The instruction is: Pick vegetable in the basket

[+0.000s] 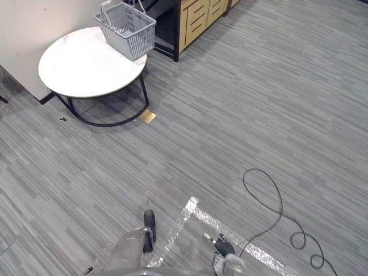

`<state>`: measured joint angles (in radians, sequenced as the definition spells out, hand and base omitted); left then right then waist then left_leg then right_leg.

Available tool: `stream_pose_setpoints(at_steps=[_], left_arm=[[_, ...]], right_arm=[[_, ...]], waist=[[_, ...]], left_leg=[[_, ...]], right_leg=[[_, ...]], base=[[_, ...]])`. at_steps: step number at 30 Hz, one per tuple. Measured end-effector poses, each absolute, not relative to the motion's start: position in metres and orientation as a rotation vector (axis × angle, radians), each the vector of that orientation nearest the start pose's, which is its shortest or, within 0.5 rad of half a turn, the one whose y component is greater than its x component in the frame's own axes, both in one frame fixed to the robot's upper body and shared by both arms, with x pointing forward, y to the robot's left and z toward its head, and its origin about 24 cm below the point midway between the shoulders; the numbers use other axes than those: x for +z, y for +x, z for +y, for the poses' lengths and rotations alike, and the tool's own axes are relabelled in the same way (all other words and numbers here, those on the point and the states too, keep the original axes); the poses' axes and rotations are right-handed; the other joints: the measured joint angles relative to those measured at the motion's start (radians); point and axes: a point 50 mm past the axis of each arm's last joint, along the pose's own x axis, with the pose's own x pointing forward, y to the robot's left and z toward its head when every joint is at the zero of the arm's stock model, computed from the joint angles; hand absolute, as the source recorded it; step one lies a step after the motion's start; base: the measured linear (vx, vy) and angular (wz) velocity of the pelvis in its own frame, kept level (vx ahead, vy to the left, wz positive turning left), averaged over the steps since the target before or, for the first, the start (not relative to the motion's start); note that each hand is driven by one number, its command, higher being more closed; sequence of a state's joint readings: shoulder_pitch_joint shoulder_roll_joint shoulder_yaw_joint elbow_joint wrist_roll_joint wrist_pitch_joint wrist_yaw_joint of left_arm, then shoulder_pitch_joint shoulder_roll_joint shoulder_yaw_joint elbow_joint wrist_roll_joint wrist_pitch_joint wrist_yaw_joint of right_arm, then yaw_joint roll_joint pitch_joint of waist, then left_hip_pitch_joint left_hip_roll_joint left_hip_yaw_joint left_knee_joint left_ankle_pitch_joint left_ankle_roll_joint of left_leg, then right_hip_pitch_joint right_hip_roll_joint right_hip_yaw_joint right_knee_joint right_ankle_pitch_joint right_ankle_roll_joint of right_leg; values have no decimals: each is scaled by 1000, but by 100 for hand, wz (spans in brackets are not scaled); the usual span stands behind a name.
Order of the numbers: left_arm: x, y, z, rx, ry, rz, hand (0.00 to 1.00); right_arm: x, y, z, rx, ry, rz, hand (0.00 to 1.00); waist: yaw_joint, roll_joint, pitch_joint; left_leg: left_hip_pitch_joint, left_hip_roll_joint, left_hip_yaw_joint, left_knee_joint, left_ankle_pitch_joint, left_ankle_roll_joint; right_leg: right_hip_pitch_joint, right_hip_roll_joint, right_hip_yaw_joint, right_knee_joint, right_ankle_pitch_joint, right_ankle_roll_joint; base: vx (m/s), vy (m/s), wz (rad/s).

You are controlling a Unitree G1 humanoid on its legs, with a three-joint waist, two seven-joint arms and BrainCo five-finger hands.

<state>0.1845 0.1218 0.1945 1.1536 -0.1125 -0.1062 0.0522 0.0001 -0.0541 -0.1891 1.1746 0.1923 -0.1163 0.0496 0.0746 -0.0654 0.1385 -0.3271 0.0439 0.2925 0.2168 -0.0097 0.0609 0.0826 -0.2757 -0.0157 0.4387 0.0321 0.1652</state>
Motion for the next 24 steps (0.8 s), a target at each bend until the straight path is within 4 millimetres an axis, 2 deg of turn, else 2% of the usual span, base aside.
stream_pose_setpoints(at_steps=[1, 2, 3, 4, 5, 6, 7, 8, 9, 10, 11, 12, 13, 14, 15, 16, 17, 18, 19, 21, 22, 23, 24], left_arm=[[-167, 34, 228, 397, -33, 1196, 0], [-166, 38, 230, 383, -13, 1187, 0], [-165, 40, 230, 374, -6, 1182, 0], [-165, 44, 228, 358, -1, 1175, 0], [-165, 50, 226, 341, 5, 1163, 0], [-165, 54, 225, 334, 10, 1155, 0], [-163, 64, 226, 329, 14, 1131, 0], [-161, 75, 225, 326, 14, 1102, 0], [-161, 79, 224, 325, 13, 1092, 0], [-159, 89, 223, 321, 7, 1067, 0], [-158, 98, 219, 320, -10, 1046, 0], [-158, 101, 216, 316, -17, 1040, 0], [-158, 105, 210, 309, -30, 1029, 0], [-158, 106, 208, 309, -38, 1026, 0], [-160, 101, 205, 334, -71, 1034, 0], [-161, 96, 204, 372, -109, 1044, 0], [-162, 95, 200, 377, -129, 1048, 0], [-164, 94, 192, 379, -159, 1052, 0], [-164, 94, 188, 383, -176, 1050, 0], [-164, 94, 186, 393, -204, 1050, 0], [-164, 95, 187, 395, -209, 1048, 0], [-164, 97, 188, 395, -211, 1040, 0], [-163, 98, 189, 394, -212, 1033, 0]], right_arm=[[-162, 106, -191, -268, 224, 1031, 0], [-162, 106, -190, -253, 211, 1034, 0], [-162, 106, -190, -249, 204, 1035, 0], [-160, 107, -193, -257, 197, 1009, 0], [-157, 112, -199, -265, 181, 969, 0], [-155, 114, -202, -268, 173, 955, 0], [-154, 115, -206, -273, 164, 943, 0], [-153, 116, -209, -278, 161, 937, 0], [-152, 117, -210, -281, 159, 934, 0], [-152, 115, -213, -292, 159, 936, 0], [-153, 111, -216, -321, 172, 946, 0], [-154, 108, -217, -330, 175, 955, 0], [-157, 97, -217, -344, 182, 983, 0], [-158, 93, -216, -359, 195, 993, 0], [-159, 90, -215, -374, 211, 1001, 0], [-160, 86, -215, -377, 213, 1011, 0], [-159, 87, -217, -382, 209, 1007, 0], [-157, 91, -225, -390, 195, 994, 0], [-156, 95, -227, -389, 188, 985, 0], [-154, 103, -229, -375, 178, 969, 0], [-153, 105, -229, -363, 168, 965, 0], [-154, 103, -229, -355, 157, 978, 0], [-154, 102, -228, -346, 150, 985, 0]], waist=[[-13, -4, -1], [-27, -10, 1], [-37, -9, 4], [-54, 5, 12], [-70, 20, 23], [-74, 23, 27], [-85, 28, 31], [-93, 27, 34], [-99, 28, 35], [-100, 29, 36], [-101, 33, 41], [-102, 36, 43], [-104, 39, 46], [-105, 39, 46], [-105, 38, 48], [-108, 34, 48], [-109, 50, 51], [-97, 81, 46], [-96, 94, 47], [-100, 111, 42], [-106, 116, 46], [-99, 108, 53], [-97, 110, 53]], left_leg=[[60, -26, -1, -10, -43, 13], [116, -50, -8, -18, -80, 27], [151, -60, -14, -29, -94, 30], [238, -74, -27, -63, -114, 35], [324, -82, -37, -104, -132, 36], [369, -87, -44, -123, -141, 35], [431, -89, -59, -143, -162, 32], [465, -88, -78, -147, -188, 28], [475, -86, -89, -145, -203, 26], [496, -82, -112, -147, -225, 17], [520, -73, -141, -150, -246, -1], [531, -67, -156, -154, -255, -13], [559, -53, -185, -167, -271, -39], [568, -47, -201, -170, -281, -56], [598, -29, -223, -174, -301, -89], [632, -7, -243, -159, -315, -112], [637, 15, -254, -121, -312, -120], [623, 54, -254, -55, -288, -153], [608, 73, -252, -7, -263, -167], [527, 98, -266, 196, -138, -177], [459, 118, -268, 358, 28, -196], [400, 154, -237, 530, 90, -204], [370, 178, -199, 615, 62, -196]], right_leg=[[-65, -27, -1, 177, 152, -7], [-153, -41, -3, 394, 153, -8], [-194, -40, -4, 490, 117, -24], [-258, -31, -22, 629, 30, -48], [-314, -23, -78, 697, -43, -79], [-338, -24, -113, 706, -92, -95], [-386, -23, -185, 668, -166, -109], [-437, -22, -257, 567, -201, -113], [-457, -21, -289, 493, -203, -117], [-489, -11, -326, 302, -191, -105], [-504, 13, -331, 69, -152, -91], [-503, 22, -330, -45, -119, -86], [-498, 33, -324, -238, -47, -67], [-496, 39, -314, -307, -22, -62], [-497, 41, -302, -343, -14, -59], [-500, 42, -296, -283, 57, -97], [-505, 44, -294, -215, 93, -124], [-518, 70, -290, -135, 64, -153], [-515, 85, -294, -112, 36, -164], [-480, 107, -315, -75, -33, -169], [-417, 117, -330, -85, -71, -168], [-345, 128, -332, -114, -103, -171], [-309, 135, -332, -127, -118, -173]], base=[[543, 274, 21], [531, 254, 23], [501, 208, 23], [566, 209, 16], [564, 191, 15], [562, 143, 20], [443, 48, 33], [347, 24, 43], [398, -32, 53], [446, -83, 64], [571, -119, 70], [585, -165, 85], [509, -162, 74], [641, -229, 85], [661, -273, 70], [819, -349, 66], [835, -366, 36], [707, -312, 7], [708, -340, -15], [643, -312, -11], [809, -310, 1], [668, -244, 0], [608, -192, -6]])
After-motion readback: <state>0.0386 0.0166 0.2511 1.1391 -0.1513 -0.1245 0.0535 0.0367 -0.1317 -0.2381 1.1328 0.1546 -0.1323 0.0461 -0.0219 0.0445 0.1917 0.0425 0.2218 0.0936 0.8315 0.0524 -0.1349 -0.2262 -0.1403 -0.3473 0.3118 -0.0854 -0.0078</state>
